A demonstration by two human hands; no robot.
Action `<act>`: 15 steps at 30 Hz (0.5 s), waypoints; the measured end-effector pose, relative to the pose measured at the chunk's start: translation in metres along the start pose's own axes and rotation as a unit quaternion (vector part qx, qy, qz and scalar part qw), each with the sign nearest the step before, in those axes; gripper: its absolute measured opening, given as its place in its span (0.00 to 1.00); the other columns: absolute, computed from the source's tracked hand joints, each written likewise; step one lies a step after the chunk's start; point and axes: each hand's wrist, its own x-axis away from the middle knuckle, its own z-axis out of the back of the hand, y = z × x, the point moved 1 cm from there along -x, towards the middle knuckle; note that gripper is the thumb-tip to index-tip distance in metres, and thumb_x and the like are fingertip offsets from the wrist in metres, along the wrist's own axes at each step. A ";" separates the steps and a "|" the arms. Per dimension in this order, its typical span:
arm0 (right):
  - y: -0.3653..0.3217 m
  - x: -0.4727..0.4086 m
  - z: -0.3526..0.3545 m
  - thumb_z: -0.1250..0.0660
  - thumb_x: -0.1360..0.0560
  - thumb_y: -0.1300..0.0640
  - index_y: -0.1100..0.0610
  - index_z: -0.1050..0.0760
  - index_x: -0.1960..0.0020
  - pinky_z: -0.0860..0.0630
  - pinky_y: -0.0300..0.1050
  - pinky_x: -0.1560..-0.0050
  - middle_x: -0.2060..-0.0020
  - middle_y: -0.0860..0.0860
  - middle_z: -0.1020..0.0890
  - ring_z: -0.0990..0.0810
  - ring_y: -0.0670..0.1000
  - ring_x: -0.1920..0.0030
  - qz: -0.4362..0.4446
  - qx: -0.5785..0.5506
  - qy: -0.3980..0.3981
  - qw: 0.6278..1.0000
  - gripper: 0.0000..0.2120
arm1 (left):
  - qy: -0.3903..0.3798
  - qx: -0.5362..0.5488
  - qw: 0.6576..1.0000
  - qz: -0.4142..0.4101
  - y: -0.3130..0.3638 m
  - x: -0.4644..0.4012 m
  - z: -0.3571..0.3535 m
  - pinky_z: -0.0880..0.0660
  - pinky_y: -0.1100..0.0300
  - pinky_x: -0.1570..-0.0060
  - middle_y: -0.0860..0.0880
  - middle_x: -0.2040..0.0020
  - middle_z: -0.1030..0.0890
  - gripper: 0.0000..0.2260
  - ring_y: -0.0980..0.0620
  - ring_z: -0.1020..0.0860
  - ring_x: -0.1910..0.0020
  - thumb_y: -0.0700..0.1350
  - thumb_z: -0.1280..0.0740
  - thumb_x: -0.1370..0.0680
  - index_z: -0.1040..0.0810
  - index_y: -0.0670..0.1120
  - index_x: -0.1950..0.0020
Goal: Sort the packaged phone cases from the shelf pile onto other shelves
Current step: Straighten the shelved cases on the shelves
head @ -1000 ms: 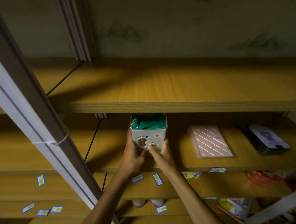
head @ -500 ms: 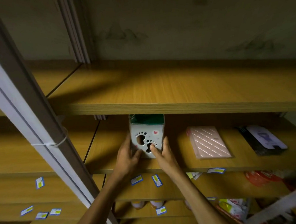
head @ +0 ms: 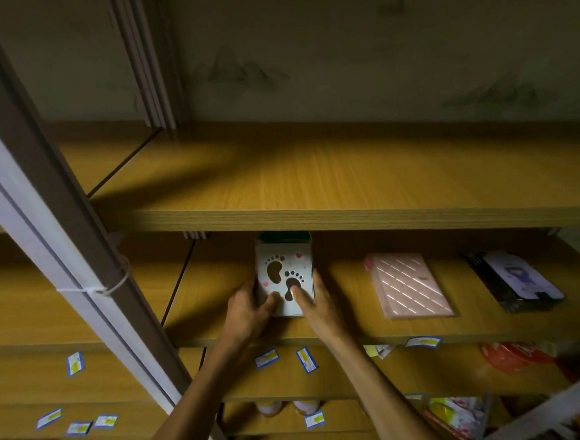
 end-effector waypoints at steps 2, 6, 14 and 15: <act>0.001 -0.001 -0.002 0.45 0.23 0.35 0.43 0.59 0.23 0.43 0.59 0.26 0.22 0.48 0.51 0.49 0.54 0.23 0.006 0.023 -0.007 1.000 0.36 | -0.010 -0.022 1.000 0.014 -0.002 -0.004 -0.001 0.26 0.62 0.52 0.52 0.45 0.23 0.18 0.53 0.23 0.48 0.52 0.32 0.23 0.29 0.47 0.37; 0.005 -0.006 -0.002 0.45 0.23 0.36 0.46 0.60 0.22 0.46 0.59 0.26 0.22 0.50 0.56 0.57 0.55 0.23 -0.010 0.071 -0.012 0.997 0.37 | -0.012 -0.055 0.997 0.051 -0.008 -0.009 -0.002 0.24 0.56 0.51 0.47 0.45 0.22 0.17 0.49 0.23 0.47 0.55 0.33 0.23 0.28 0.48 0.40; 0.008 -0.014 -0.006 0.49 0.23 0.33 0.47 0.61 0.22 0.52 0.59 0.26 0.22 0.51 0.56 0.58 0.56 0.23 -0.016 0.111 -0.029 0.993 0.38 | -0.029 -0.118 0.992 0.028 -0.002 -0.012 -0.008 0.28 0.60 0.64 0.49 0.62 0.24 0.07 0.51 0.24 0.64 0.49 0.39 0.19 0.30 0.47 0.50; 0.008 -0.014 -0.007 0.49 0.23 0.33 0.49 0.61 0.22 0.53 0.58 0.26 0.22 0.52 0.56 0.58 0.56 0.23 -0.012 0.119 -0.027 0.992 0.38 | -0.030 -0.125 0.991 0.029 -0.003 -0.012 -0.008 0.25 0.55 0.60 0.49 0.62 0.23 0.09 0.49 0.23 0.62 0.52 0.40 0.20 0.31 0.47 0.48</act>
